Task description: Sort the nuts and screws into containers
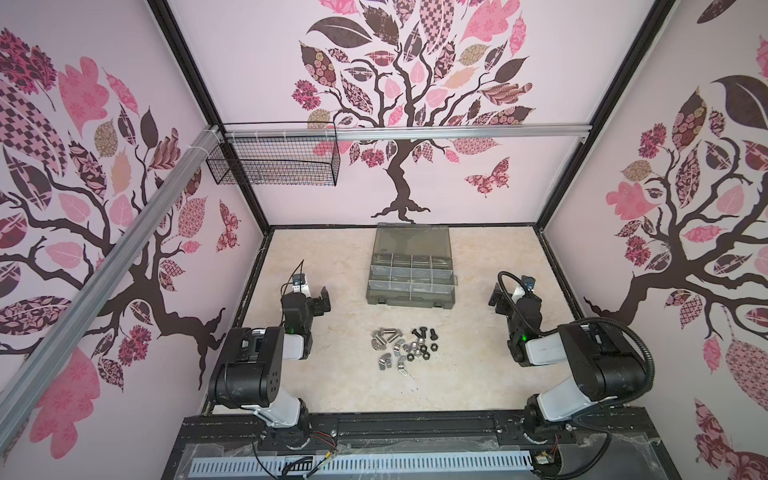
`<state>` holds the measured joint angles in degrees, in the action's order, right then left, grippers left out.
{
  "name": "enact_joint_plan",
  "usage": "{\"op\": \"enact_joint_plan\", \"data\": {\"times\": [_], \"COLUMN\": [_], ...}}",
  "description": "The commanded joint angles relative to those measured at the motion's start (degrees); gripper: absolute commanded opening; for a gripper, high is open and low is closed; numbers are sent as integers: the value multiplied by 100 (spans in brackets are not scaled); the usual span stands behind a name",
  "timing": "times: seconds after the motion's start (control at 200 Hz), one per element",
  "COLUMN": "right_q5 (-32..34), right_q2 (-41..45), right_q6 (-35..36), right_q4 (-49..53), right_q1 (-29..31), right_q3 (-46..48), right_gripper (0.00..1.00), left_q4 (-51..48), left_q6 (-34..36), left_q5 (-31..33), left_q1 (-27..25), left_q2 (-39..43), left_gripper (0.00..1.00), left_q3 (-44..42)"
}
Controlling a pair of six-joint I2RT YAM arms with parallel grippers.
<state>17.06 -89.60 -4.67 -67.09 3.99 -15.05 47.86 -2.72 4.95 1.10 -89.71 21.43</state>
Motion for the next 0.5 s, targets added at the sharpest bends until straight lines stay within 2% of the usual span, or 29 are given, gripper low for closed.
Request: {"op": "enact_joint_plan", "data": {"times": [0.0, 0.495], "right_q5": [-18, -27], "right_q2": [-2, -48], "right_q6": [10, 2], "right_q4": [-199, -194], "right_q1": [-20, -24], "right_q3": [-6, -33], "right_gripper": [100, 100], "left_q4": [68, -10], "left_q6": [61, 44], "left_q5": [-12, -14], "left_q1": [15, 22], "left_q2": [51, 15], "left_gripper": [98, 98], "left_q3": [116, 177]}}
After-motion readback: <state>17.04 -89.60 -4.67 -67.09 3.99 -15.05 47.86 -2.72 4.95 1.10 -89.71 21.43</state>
